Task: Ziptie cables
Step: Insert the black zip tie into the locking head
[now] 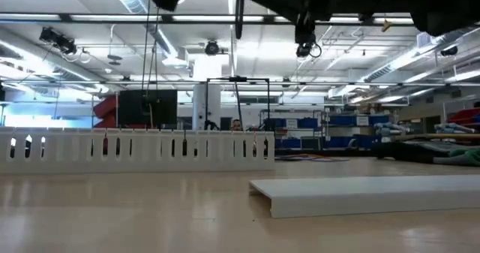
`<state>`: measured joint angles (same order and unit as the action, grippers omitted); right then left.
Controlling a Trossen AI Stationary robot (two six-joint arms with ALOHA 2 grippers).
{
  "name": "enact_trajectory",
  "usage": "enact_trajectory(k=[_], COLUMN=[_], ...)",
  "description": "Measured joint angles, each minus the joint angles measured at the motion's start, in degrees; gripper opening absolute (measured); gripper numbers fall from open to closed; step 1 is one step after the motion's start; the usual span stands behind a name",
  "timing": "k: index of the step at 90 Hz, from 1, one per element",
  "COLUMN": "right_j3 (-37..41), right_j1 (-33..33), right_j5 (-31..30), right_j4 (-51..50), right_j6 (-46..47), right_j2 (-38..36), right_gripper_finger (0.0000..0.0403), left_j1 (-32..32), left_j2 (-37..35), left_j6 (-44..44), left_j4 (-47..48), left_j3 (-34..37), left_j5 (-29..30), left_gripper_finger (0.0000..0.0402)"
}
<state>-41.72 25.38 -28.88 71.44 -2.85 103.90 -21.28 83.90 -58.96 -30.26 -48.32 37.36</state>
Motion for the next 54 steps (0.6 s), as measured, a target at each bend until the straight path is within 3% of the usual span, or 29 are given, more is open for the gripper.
enact_trajectory(k=[54], right_j3=[2.4], right_j1=[-6.7], right_j5=[11.9], right_j4=[2.2], right_j6=[7.6], right_j2=[0.0], right_gripper_finger=[0.0], left_j1=[0.8], left_j2=[1.6], left_j6=[-17.1], left_j4=[-3.7], left_j3=[1.5], left_j5=[2.0], left_gripper_finger=[0.0])
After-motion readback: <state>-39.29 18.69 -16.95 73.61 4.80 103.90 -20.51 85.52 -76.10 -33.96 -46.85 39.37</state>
